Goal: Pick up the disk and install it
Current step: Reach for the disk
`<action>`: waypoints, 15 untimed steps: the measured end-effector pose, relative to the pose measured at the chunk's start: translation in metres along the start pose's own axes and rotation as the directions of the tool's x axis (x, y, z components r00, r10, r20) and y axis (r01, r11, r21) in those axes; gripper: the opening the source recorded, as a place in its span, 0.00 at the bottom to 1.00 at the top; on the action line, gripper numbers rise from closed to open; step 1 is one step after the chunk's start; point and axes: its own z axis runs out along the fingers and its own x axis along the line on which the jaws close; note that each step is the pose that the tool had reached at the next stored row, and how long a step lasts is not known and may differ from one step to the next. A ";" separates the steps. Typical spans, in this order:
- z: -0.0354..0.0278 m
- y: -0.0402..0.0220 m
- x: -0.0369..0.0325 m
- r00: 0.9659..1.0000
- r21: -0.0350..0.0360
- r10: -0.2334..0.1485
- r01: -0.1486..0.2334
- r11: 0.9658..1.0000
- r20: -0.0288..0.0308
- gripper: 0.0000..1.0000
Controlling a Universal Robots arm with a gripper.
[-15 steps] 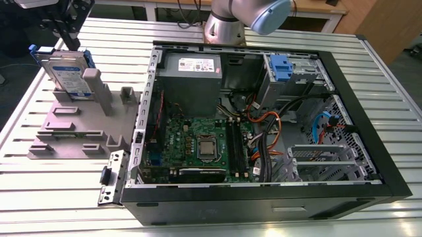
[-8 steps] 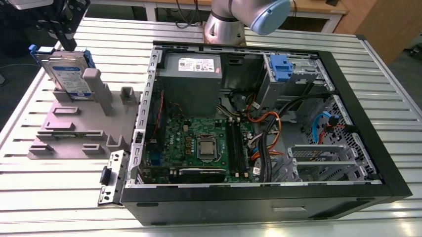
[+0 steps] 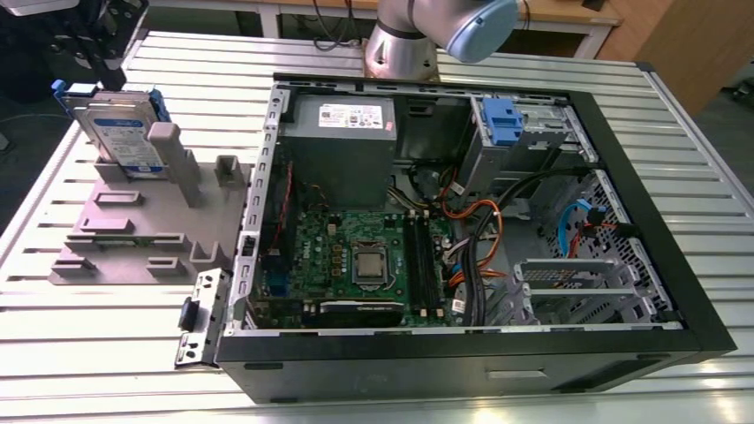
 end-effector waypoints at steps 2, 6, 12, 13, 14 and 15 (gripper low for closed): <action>-0.0002 0.0002 0.0062 1.000 0.000 0.000 0.000 1.000 0.000 0.11; 0.0000 0.0033 0.0146 1.000 0.000 0.000 0.000 1.000 0.000 0.11; 0.0005 0.0081 0.0291 1.000 0.000 0.003 -0.003 1.000 0.000 0.11; 0.0007 0.0086 0.0318 1.000 0.000 0.004 -0.004 1.000 0.000 0.11; 0.0009 0.0096 0.0341 1.000 0.000 0.004 -0.004 1.000 0.000 0.11; 0.0012 0.0107 0.0362 1.000 0.000 0.005 -0.005 1.000 0.000 0.11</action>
